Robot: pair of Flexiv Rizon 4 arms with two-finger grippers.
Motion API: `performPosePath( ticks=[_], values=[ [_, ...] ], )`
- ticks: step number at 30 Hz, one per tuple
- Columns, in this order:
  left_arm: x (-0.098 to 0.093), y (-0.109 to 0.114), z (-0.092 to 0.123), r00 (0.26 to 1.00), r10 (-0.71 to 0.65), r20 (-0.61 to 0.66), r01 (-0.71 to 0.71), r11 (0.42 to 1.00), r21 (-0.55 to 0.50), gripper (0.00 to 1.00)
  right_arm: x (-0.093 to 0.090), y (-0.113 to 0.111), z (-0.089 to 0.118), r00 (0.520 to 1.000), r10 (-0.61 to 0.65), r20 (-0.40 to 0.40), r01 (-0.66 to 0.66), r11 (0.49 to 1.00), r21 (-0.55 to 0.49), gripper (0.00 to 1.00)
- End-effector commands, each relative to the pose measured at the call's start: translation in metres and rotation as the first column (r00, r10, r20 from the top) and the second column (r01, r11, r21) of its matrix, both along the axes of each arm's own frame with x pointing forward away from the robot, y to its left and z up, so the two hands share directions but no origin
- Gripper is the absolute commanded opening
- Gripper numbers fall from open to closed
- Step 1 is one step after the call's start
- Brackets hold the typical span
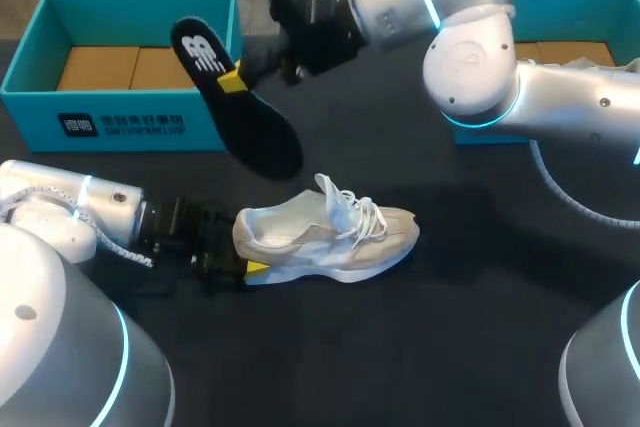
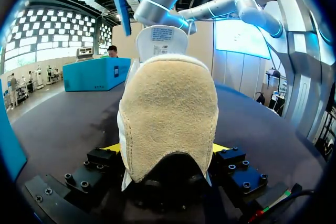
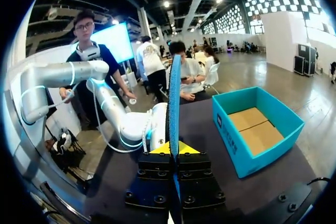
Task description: Take the shoe out of the shoebox, open the shoe tongue, remove and reinsert the insole, then place the shoe into the shoebox
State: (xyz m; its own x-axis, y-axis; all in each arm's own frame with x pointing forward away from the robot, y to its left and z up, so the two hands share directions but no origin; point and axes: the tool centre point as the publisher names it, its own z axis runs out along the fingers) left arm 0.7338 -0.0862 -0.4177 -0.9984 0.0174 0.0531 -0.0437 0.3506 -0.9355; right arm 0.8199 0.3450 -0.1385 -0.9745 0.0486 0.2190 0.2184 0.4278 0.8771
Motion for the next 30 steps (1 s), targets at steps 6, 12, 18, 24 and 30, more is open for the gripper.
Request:
performPosePath(
  ticks=[6, 12, 18, 24, 30],
  values=[
    [0.000, 0.003, -0.005, 1.000, 0.001, 0.000, -0.001, 1.000, 0.000, 0.00, -0.003, 0.002, 0.032, 0.998, -0.001, -0.064, 0.006, 0.996, 0.083, 0.00],
    [0.000, 0.003, -0.005, 1.000, 0.001, 0.000, -0.001, 1.000, 0.000, 0.00, -0.010, -0.004, 0.054, 0.996, -0.006, -0.086, 0.018, 0.989, 0.148, 0.00],
    [0.000, 0.003, -0.005, 1.000, 0.001, 0.000, -0.001, 1.000, 0.000, 0.00, -0.018, -0.019, 0.064, 0.996, -0.035, -0.087, 0.046, 0.991, 0.125, 0.00],
    [0.000, 0.003, -0.005, 1.000, 0.001, 0.000, -0.001, 1.000, 0.000, 0.00, -0.027, -0.032, 0.062, 0.992, -0.069, -0.102, 0.080, 0.990, 0.115, 0.00],
    [0.000, 0.003, -0.005, 1.000, 0.001, 0.000, -0.001, 1.000, 0.000, 0.00, -0.042, -0.042, 0.060, 0.986, -0.113, -0.120, 0.124, 0.988, 0.095, 0.00]
  ],
)
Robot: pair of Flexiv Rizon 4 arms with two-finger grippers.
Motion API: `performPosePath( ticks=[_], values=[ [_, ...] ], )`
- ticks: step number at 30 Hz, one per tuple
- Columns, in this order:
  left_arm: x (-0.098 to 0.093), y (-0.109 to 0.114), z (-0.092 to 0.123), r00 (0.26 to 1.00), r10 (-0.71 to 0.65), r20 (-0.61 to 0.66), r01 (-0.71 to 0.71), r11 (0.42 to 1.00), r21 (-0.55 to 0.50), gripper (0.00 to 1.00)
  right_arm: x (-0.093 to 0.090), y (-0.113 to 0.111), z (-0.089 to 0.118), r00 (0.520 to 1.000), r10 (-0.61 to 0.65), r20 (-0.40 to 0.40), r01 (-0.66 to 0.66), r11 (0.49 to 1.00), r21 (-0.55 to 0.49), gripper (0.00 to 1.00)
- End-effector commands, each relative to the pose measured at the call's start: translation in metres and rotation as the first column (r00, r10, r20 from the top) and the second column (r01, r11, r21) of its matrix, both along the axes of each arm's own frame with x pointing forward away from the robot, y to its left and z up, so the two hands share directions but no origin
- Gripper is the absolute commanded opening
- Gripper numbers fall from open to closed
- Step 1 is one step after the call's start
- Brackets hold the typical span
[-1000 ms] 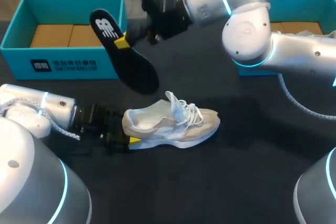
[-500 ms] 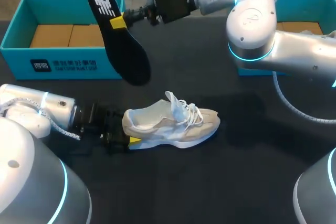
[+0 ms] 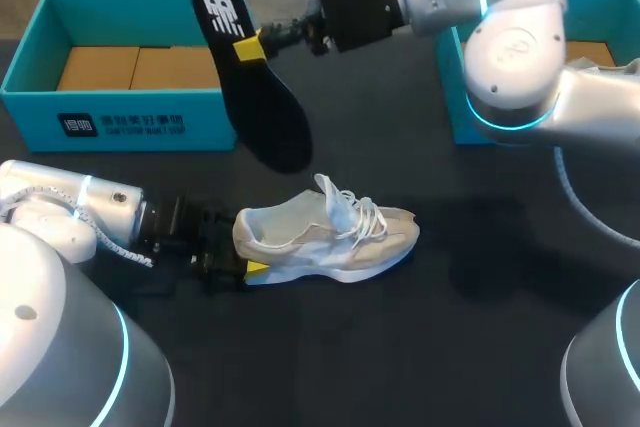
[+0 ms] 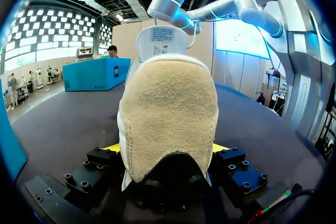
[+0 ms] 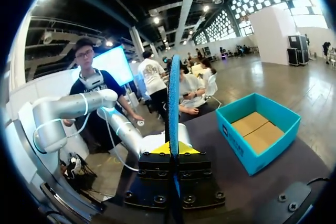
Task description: Take the shoe out of the shoebox, open the shoe tongue, remove and reinsert the insole, then place the shoe into the shoebox
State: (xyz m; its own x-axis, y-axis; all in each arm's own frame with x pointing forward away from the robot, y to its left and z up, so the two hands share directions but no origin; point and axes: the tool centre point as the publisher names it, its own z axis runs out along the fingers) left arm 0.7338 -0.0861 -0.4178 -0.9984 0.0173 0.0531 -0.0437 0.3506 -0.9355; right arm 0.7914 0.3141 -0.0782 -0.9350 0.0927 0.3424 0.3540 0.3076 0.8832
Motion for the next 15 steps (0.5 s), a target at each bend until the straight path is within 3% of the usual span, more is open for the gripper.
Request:
performPosePath(
  ticks=[1, 15],
  values=[
    [0.000, 0.003, -0.005, 1.000, 0.001, 0.000, -0.001, 1.000, 0.000, 0.00, -0.017, -0.013, 0.000, 0.999, -0.047, -0.001, 0.047, 0.999, -0.019, 0.00],
    [0.000, 0.003, -0.005, 1.000, 0.001, 0.000, -0.001, 1.000, 0.000, 0.00, -0.067, -0.038, 0.003, 0.983, -0.175, -0.053, 0.173, 0.984, -0.034, 0.00]
  ],
)
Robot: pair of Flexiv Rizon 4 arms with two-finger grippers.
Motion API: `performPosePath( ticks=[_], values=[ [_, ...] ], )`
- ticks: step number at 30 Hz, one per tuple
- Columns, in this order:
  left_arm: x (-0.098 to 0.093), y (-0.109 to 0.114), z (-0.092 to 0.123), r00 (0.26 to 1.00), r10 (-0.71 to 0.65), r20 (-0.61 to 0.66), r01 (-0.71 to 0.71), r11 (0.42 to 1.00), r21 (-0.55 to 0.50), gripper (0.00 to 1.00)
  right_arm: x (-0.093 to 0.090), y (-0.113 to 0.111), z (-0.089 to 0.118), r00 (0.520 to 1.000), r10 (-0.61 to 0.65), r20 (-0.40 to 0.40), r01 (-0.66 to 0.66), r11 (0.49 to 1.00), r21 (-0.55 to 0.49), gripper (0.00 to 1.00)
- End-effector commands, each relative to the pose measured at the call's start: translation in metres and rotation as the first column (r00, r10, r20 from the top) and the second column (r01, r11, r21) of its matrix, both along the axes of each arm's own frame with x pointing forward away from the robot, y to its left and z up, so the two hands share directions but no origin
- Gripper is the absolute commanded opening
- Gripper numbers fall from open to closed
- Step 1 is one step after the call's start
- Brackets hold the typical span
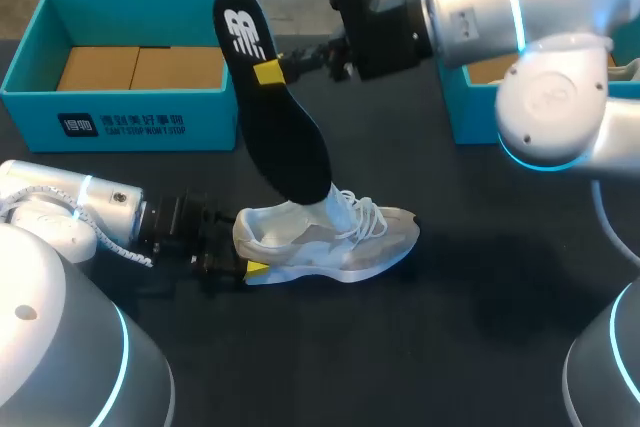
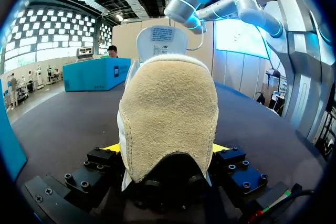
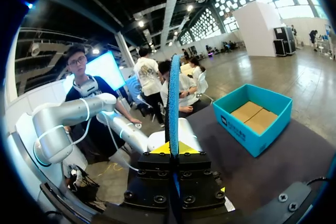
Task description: Take the shoe out of the shoebox, open the shoe tongue, remove and reinsert the insole, then place the shoe into the shoebox
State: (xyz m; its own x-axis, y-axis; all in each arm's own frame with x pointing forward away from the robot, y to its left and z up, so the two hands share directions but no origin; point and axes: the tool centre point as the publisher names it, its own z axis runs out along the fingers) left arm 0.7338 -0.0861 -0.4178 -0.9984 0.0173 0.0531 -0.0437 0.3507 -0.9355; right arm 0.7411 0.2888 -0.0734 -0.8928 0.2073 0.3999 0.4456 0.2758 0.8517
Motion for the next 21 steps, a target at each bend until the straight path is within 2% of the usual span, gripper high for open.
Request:
performPosePath(
  ticks=[1, 9, 21],
  values=[
    [0.000, 0.003, -0.005, 1.000, 0.000, 0.000, 0.000, 1.000, 0.000, 0.00, -0.018, -0.013, -0.001, 0.998, -0.059, 0.010, 0.060, 0.998, -0.014, 0.00],
    [0.000, 0.003, -0.005, 1.000, 0.000, 0.000, 0.000, 1.000, 0.000, 0.00, -0.031, -0.024, -0.001, 0.994, -0.105, 0.008, 0.105, 0.994, -0.023, 0.00],
    [0.000, 0.003, -0.005, 1.000, 0.000, 0.000, 0.000, 1.000, 0.000, 0.00, -0.032, -0.025, -0.001, 0.994, -0.107, 0.008, 0.107, 0.994, -0.023, 0.00]
  ],
)
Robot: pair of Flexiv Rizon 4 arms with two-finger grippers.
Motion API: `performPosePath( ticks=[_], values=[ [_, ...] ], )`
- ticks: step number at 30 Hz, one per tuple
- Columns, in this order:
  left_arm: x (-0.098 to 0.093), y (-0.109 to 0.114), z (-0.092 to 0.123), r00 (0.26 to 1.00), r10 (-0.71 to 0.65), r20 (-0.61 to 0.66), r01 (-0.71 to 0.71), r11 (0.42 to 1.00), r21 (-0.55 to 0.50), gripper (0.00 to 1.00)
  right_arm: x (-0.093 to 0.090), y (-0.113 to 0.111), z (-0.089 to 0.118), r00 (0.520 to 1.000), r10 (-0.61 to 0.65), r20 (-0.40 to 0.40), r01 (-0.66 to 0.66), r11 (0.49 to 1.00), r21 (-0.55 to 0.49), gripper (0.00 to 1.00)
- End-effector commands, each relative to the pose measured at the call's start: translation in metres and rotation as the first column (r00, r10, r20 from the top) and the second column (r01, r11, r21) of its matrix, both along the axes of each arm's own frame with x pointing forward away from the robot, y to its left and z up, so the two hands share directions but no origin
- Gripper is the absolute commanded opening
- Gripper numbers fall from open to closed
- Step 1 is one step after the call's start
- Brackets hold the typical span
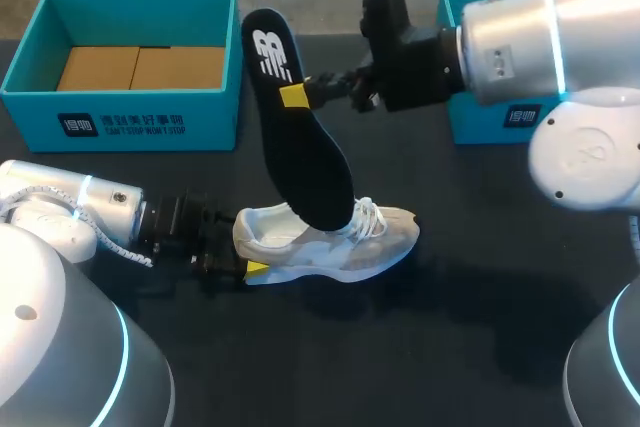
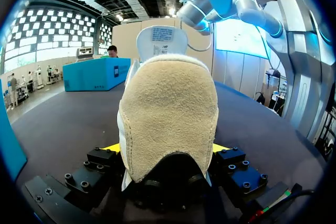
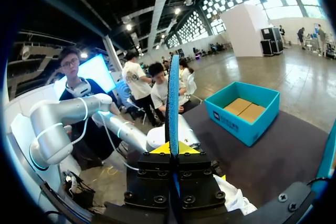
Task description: Take the shoe out of the shoebox, open the shoe tongue, remove and reinsert the insole, then place the shoe into the shoebox
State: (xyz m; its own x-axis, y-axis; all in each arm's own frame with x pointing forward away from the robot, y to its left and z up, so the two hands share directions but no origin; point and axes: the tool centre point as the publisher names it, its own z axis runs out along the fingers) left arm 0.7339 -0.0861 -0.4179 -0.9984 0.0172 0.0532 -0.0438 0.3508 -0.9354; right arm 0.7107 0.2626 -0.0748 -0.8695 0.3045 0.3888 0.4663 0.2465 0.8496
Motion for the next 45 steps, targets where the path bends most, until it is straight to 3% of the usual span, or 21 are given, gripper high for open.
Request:
performPosePath(
  ticks=[1, 12, 14, 20, 31, 42, 45],
  values=[
    [0.000, 0.002, -0.005, 1.000, 0.000, 0.000, 0.000, 1.000, 0.000, 0.00, -0.001, 0.001, 0.000, 1.000, -0.006, 0.000, 0.006, 1.000, -0.004, 0.00],
    [0.000, 0.002, -0.005, 1.000, 0.000, 0.000, 0.000, 1.000, 0.000, 0.00, -0.001, 0.001, 0.000, 1.000, -0.006, 0.000, 0.006, 1.000, -0.004, 0.00],
    [0.000, 0.002, -0.005, 1.000, 0.000, 0.000, 0.000, 1.000, 0.000, 0.00, -0.001, -0.007, 0.006, 1.000, 0.000, -0.019, -0.001, 0.999, -0.047, 0.00],
    [0.000, 0.002, -0.005, 1.000, 0.000, 0.000, 0.000, 1.000, 0.000, 0.00, -0.003, -0.034, 0.025, 0.996, 0.013, -0.086, -0.017, 0.999, -0.039, 0.00],
    [0.000, 0.002, -0.005, 1.000, 0.000, 0.000, 0.000, 1.000, 0.000, 0.00, -0.022, -0.067, 0.051, 0.973, -0.031, -0.228, 0.025, 0.999, -0.031, 0.00],
    [0.000, 0.002, -0.005, 1.000, 0.000, 0.000, 0.000, 1.000, 0.000, 0.00, -0.047, -0.083, 0.062, 0.950, 0.015, -0.313, 0.036, 0.987, 0.156, 0.00],
    [0.000, 0.002, -0.005, 1.000, 0.000, 0.000, 0.000, 1.000, 0.000, 0.00, -0.052, -0.085, 0.060, 0.943, 0.016, -0.332, 0.039, 0.987, 0.157, 0.00]
  ],
)
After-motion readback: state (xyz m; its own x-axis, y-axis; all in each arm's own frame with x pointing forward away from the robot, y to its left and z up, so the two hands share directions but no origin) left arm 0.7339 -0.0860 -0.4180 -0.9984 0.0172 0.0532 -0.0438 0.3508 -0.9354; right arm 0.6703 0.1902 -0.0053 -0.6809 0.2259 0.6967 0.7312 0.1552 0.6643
